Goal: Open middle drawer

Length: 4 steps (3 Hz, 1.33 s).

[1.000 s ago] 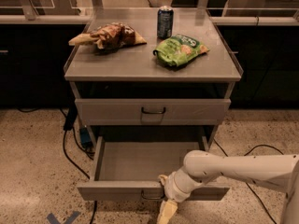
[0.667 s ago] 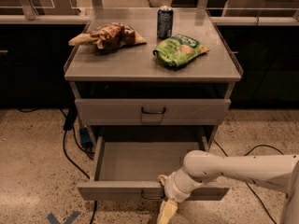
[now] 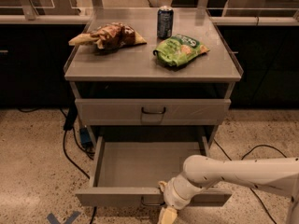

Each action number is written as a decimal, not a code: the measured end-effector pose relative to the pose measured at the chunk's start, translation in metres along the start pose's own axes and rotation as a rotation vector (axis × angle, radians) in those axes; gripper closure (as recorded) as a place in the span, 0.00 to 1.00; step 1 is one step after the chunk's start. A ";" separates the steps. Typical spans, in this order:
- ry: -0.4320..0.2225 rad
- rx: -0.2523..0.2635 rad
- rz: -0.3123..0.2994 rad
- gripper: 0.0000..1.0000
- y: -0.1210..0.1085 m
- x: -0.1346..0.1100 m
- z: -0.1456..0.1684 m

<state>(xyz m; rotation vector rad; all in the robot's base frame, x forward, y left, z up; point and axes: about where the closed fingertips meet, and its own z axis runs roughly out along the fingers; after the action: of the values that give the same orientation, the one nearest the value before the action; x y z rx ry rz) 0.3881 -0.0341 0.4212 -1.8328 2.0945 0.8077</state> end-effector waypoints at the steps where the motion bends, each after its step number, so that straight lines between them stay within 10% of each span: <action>1: 0.000 0.000 0.000 0.00 0.000 0.000 0.000; 4: 0.124 0.106 -0.090 0.00 -0.059 -0.014 -0.038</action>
Offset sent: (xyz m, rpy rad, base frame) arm 0.0366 -0.0061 0.0116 -0.0666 -0.0668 0.0539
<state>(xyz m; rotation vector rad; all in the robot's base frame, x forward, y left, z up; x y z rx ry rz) 0.4546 -0.0467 0.4458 -1.9496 2.0676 0.5639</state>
